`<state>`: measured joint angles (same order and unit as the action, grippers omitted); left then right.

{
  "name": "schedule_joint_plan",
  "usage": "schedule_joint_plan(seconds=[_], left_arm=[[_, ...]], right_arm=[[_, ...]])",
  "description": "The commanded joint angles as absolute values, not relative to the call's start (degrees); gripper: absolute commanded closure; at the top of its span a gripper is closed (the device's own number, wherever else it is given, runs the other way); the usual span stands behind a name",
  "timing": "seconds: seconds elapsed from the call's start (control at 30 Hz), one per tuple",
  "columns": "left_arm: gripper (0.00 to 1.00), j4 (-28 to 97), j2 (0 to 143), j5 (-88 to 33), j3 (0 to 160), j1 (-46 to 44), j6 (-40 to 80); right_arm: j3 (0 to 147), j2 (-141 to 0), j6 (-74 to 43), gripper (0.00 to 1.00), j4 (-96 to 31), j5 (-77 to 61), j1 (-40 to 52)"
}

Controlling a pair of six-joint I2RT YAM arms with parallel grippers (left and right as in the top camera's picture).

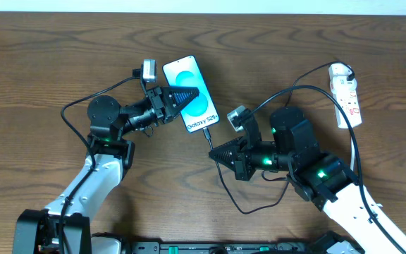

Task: Plug charger to phone and switch on socket
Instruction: 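Push the plug up into the phone's bottom port with the right gripper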

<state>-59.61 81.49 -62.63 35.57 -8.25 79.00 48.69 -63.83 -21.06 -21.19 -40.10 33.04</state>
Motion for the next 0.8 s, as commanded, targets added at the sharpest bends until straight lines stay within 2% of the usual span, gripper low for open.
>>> schedule_joint_plan(seconds=[0.0, 0.6, 0.77], left_arm=[[0.93, -60.29, 81.49, -66.46, 36.86, -8.51, 77.62], [0.93, -60.31, 81.49, -68.20, 36.86, -8.49, 79.35], [0.93, -60.29, 81.49, -66.94, 36.86, -8.49, 79.33]], right_arm=[[49.56, -64.20, -20.95, 0.99, -20.27, -37.36, 33.06], [49.56, -64.20, -17.52, 0.97, -18.92, -33.41, 33.06], [49.56, -64.12, -17.54, 0.89, -19.27, -33.93, 33.06]])
